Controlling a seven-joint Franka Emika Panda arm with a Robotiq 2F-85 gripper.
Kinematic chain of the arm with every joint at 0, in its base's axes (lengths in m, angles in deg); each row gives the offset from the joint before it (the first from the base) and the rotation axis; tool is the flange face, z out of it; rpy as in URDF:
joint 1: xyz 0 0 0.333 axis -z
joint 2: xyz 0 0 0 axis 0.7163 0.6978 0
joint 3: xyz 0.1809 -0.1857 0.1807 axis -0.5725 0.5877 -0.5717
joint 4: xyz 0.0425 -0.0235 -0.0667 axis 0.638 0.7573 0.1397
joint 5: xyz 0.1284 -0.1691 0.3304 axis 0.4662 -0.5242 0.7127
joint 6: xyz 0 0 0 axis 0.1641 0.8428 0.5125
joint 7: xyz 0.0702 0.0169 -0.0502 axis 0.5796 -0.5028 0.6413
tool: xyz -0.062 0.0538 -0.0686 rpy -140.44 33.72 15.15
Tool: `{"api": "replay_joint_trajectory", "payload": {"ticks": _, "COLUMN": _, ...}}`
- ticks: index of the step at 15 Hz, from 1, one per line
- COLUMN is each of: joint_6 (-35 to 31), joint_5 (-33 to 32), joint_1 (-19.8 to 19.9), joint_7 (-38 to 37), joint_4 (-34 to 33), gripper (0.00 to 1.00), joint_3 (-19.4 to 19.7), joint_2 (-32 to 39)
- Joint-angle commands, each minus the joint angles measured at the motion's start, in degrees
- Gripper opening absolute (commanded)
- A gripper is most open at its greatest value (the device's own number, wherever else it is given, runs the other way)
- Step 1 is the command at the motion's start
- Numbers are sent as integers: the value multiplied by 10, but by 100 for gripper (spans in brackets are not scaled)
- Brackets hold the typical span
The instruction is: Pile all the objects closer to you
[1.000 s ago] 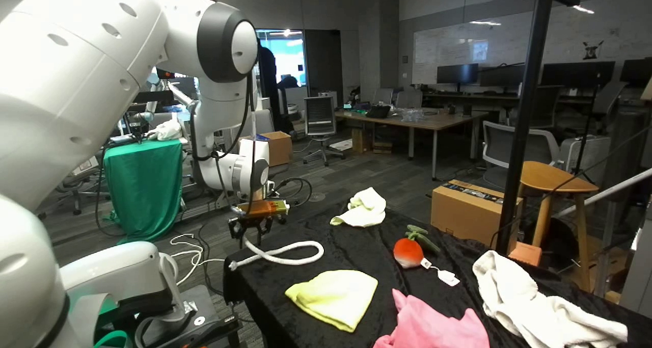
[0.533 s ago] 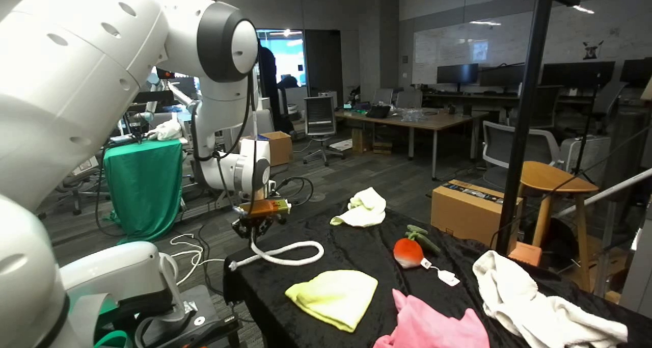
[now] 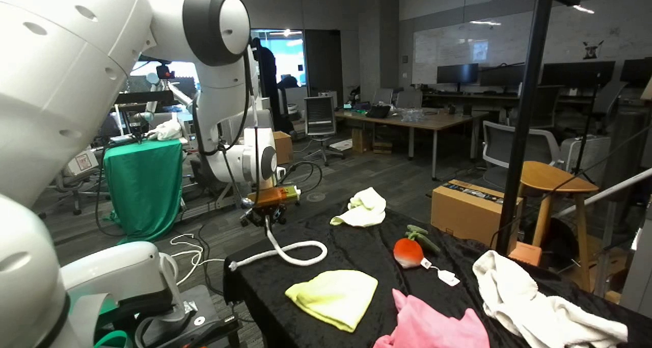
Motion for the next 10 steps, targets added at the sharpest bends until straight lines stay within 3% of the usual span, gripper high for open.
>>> {"api": "replay_joint_trajectory", "payload": {"ticks": 1, "joint_6": -34, "joint_5": -31, "joint_1": -20, "joint_7": -91, "joint_4": 72, "gripper": 9, "joint_3": 43, "joint_2": -115}}
{"api": "replay_joint_trajectory", "payload": {"ticks": 6, "joint_6": -34, "joint_5": -47, "joint_1": -6, "joint_7": -194, "joint_4": 153, "gripper": 9, "joint_3": 72, "joint_2": -277}}
{"api": "replay_joint_trajectory", "payload": {"ticks": 10, "joint_6": -17, "joint_5": -44, "joint_1": 33, "joint_7": -253, "joint_4": 202, "gripper": 9, "joint_3": 76, "joint_2": -405}}
